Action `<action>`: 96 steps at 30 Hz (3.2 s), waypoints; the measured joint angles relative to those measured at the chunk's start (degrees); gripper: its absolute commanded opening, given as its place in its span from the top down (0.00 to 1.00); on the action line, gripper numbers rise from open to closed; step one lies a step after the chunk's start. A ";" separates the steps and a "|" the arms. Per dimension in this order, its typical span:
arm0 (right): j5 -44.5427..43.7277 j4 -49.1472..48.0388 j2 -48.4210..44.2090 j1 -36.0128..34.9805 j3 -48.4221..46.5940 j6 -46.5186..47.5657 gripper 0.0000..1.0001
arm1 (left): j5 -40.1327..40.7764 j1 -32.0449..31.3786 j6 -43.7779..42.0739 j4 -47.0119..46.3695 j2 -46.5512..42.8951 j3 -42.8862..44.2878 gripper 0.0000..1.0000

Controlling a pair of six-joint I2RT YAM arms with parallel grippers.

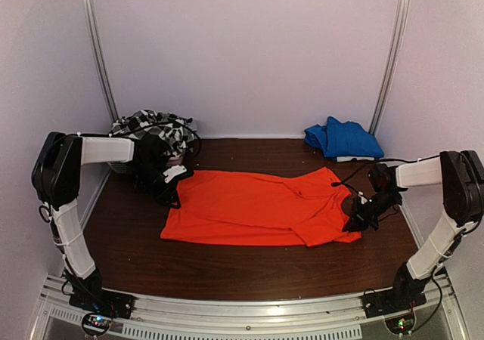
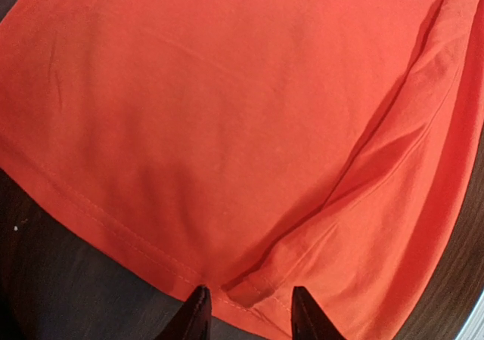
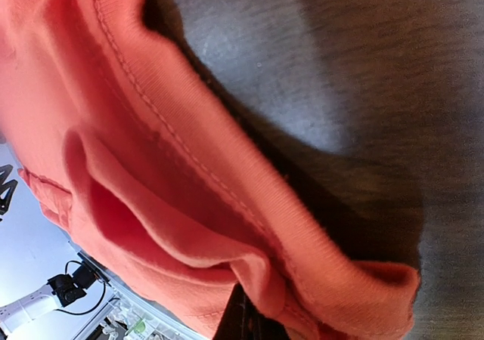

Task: Fold and stack the mixed laundry pile
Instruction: Smooth out the 1/3-folded T-shirt at the center of the board.

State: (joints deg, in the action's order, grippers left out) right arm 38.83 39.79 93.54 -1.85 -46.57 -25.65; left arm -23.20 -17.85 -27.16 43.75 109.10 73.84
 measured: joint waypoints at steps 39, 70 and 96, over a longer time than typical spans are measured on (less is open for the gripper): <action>5.09 -1.88 9.25 0.76 -7.82 -0.28 1.00 | 0.63 -0.52 -4.13 5.53 13.77 14.47 1.00; 4.87 8.37 -27.02 0.96 5.05 -5.25 1.00 | 9.16 -8.55 -2.89 1.62 -20.09 -2.03 1.00; 9.42 30.56 -62.38 0.96 15.41 -12.11 1.00 | 18.97 -26.56 1.75 4.02 -45.51 -24.61 1.00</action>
State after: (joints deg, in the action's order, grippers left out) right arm 48.25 70.35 31.16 -0.89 -31.16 -37.76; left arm -4.23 -44.40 -25.41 47.77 63.59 49.23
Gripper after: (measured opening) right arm 0.007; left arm 0.025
